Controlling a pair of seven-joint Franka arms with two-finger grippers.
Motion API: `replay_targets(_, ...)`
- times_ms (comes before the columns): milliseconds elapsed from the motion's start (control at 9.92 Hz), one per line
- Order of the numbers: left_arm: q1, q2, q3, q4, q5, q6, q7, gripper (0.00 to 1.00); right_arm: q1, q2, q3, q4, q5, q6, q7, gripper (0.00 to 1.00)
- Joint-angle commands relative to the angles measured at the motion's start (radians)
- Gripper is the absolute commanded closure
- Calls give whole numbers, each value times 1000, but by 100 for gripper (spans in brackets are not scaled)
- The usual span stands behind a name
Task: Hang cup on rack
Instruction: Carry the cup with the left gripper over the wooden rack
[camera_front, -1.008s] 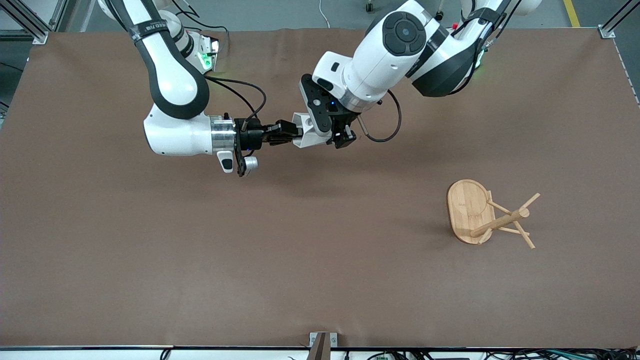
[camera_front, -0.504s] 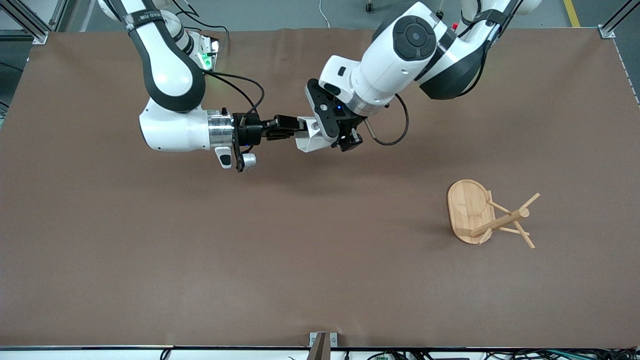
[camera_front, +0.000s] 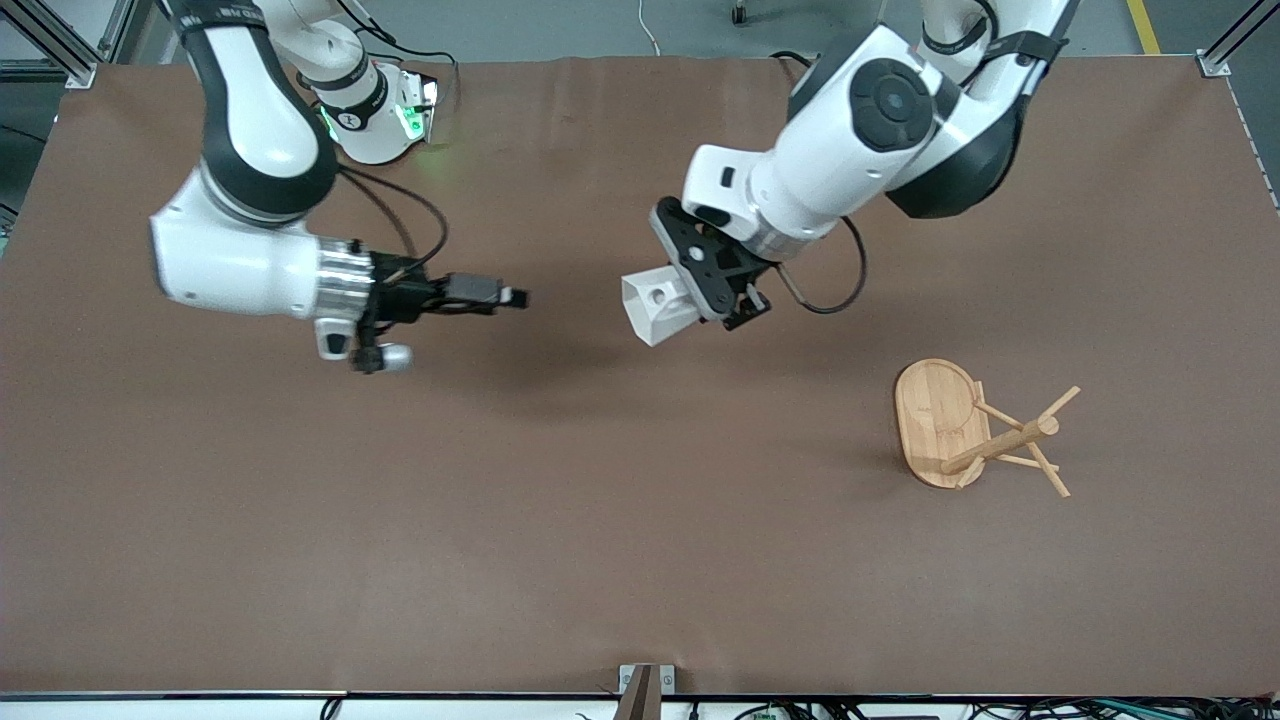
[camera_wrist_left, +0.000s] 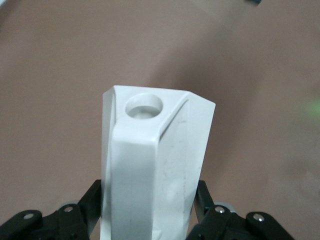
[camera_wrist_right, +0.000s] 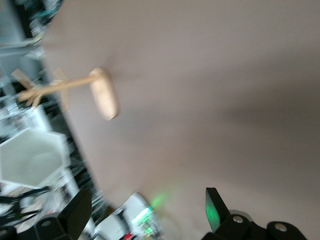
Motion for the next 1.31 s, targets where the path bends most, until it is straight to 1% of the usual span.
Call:
replay_targets(0, 86, -33, -2, -29, 17, -36, -68, 100, -72, -60, 14, 15, -291, -10, 142, 0)
replay_targets(202, 201, -59, -2, -33, 17, -81, -97, 100, -152, -80, 14, 16, -543, -12, 141, 0)
replay_targets(303, 258, -63, -3, -44, 17, -91, -97, 100, -183, -81, 14, 27, -688, -13, 141, 0)
replay_targets(403, 278, -94, 4, -85, 11, -86, -105, 100, -227, -87, 16, 44, -817, -16, 129, 0)
replay_targets(504, 290, -122, 30, -135, 9, -82, -120, 100, -272, -87, 16, 88, -881, -68, 111, 0)
replay_targets(605, 290, -179, 61, -221, 9, -56, -186, 100, -313, -87, 16, 145, -925, -143, 65, 0)
replay_targets(706, 295, -227, 75, -322, 9, 22, -217, 100, -347, -97, 16, 204, -932, -232, 36, 0)
replay_targets(807, 310, -256, 77, -416, 9, 106, -217, 100, -373, -119, 16, 244, -932, -287, 34, 0)
replay_targets(908, 338, -273, 77, -485, -2, 175, -223, 100, -402, -153, 16, 266, -926, -333, 32, 0)
replay_targets(1008, 349, -278, 77, -539, -28, 232, -229, 100, -424, -161, 16, 322, -906, -431, 31, 0)
replay_targets(1109, 365, -278, 77, -583, -42, 284, -231, 100, -432, -157, 3, 416, -856, -538, 5, 0)
replay_targets(1210, 373, -280, 77, -619, -42, 321, -231, 100, -420, -156, -36, 480, -831, -620, -61, 0)
